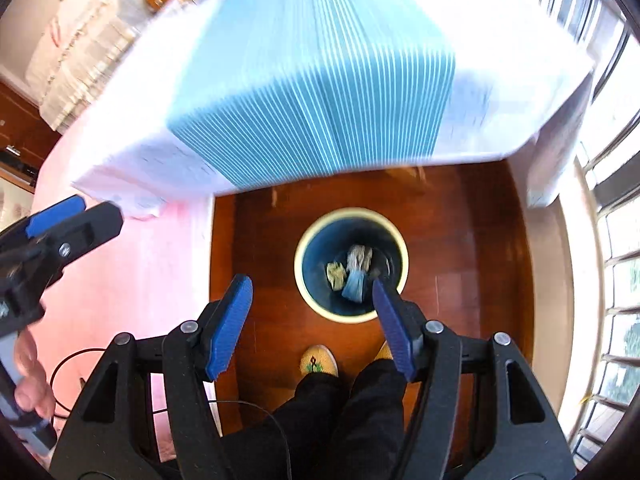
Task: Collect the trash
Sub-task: 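Raise both tools back over the table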
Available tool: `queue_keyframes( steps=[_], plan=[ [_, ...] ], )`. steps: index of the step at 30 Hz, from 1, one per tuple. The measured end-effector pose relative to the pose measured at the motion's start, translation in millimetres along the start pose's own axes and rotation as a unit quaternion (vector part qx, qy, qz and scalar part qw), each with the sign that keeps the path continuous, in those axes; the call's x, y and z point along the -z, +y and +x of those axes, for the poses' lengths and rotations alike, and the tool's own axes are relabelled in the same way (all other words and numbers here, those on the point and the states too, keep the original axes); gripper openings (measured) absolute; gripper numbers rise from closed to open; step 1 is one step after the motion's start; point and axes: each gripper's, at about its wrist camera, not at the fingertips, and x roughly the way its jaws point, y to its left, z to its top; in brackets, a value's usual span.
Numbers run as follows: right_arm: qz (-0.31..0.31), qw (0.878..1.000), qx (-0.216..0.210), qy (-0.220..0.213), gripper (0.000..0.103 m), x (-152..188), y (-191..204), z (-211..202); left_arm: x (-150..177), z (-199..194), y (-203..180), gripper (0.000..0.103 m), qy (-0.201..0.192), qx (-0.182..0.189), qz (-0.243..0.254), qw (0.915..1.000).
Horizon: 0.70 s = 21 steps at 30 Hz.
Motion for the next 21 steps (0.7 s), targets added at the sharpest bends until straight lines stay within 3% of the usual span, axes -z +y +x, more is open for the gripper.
queue_keyframes(
  steps=[11, 16, 21],
  plan=[
    [-0.027, 0.989, 0.032, -0.144, 0.06, -41.5, 36.4, -140.2, -64.8, -124.8, 2.2, 0.088, -0.09, 0.034, -0.003, 0.9953],
    [-0.003, 0.983, 0.042, -0.177, 0.06, -64.1, 35.4, -169.2, -88.3, -153.7, 4.7, 0.088, -0.114, 0.035, 0.01, 0.9928],
    [0.032, 0.982, 0.041, -0.181, 0.06, -81.9, 25.4, -176.7, -101.4, -154.1, 4.1, 0.088, -0.127, 0.027, 0.026, 0.9913]
  ],
)
